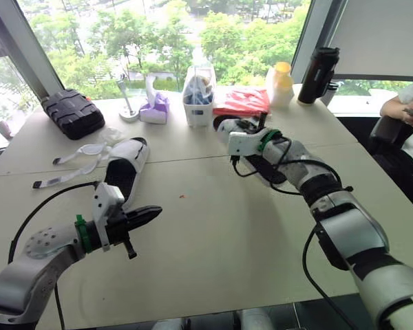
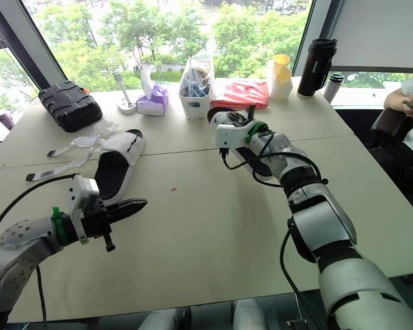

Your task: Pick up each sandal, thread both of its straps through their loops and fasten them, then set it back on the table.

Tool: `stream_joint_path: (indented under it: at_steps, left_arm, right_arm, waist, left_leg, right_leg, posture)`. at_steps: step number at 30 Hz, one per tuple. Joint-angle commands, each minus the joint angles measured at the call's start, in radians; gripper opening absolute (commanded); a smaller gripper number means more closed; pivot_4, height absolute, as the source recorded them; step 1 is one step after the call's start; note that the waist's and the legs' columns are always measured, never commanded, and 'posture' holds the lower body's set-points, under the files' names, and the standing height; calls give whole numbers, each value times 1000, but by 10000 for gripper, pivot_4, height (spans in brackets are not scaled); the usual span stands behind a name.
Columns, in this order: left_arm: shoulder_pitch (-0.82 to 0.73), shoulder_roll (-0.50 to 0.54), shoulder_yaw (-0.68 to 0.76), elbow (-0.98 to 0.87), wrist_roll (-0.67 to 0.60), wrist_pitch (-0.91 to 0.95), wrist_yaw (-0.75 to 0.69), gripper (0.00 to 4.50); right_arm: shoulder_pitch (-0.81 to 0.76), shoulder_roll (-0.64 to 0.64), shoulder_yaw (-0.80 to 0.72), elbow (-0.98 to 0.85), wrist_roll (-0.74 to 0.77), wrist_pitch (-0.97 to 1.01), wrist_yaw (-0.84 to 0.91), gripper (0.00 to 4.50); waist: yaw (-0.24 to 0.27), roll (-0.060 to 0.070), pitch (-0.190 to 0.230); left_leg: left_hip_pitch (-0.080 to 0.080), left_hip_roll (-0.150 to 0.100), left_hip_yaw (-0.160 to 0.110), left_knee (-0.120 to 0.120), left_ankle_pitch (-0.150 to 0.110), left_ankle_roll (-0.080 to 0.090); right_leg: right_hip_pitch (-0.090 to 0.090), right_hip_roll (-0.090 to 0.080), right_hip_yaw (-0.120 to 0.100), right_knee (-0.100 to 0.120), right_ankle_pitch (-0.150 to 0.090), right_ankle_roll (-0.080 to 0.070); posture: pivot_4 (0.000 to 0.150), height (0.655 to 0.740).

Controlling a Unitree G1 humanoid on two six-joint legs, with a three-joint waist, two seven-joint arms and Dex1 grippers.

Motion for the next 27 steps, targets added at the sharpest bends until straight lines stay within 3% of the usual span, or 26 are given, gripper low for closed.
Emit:
stream_joint_path:
  at_steps: [1,9,16,18,20,25,27]
  left_arm:
    - [-5,-15,4,-21,12,-28,18,0]
    - [1,-36,-3,-31,40,-39,49,0]
    - [-8,-53,-16,-35,45,-35,70,0]
    - [-17,-57,-24,-30,50,-35,73,0]
    - [-20,-57,-27,-27,52,-36,75,0]
    - [-14,-50,-31,-26,62,-38,70,0]
    - [-14,-48,-32,-26,71,-41,70,0]
  right_arm:
    - [-67,53,-1,90,39,146,-40,2372]
    - [-93,106,11,196,114,315,-25,2372]
    - [-97,127,26,206,154,350,-19,2372]
    - [-89,137,38,207,159,351,-3,12336]
    - [-80,140,50,205,161,352,13,18877]
    - [-48,101,61,165,175,325,66,44793]
    - [-18,72,65,115,181,311,100,44793]
  waist:
    - [-9,0,0]
    - [-19,0,0]
    - [-21,0,0]
    - [-25,0,0]
    - [-30,0,-1]
    - [-39,0,-2]
    - [-39,0,-2]
  left_leg:
    - [0,0,0,0,0,0]
    - [-4,0,3,0,0,0]
    - [-4,0,3,0,0,0]
    - [-4,0,3,0,0,0]
    - [-4,0,3,0,0,0]
    - [-3,0,3,1,0,0]
    - [-3,0,3,1,0,0]
  right_leg:
    - [0,0,0,0,0,0]
    - [-7,0,2,3,0,0]
    - [-7,0,2,3,0,0]
    - [-7,0,2,3,0,0]
    - [-7,0,2,3,0,0]
    - [-6,0,2,4,0,0]
    - [-6,0,2,4,0,0]
  posture:
    - [1500,7400]
    - [1500,7400]
    - [1500,7400]
    - [1500,7400]
    - [1500,7400]
    - [1500,7400]
    - [1500,7400]
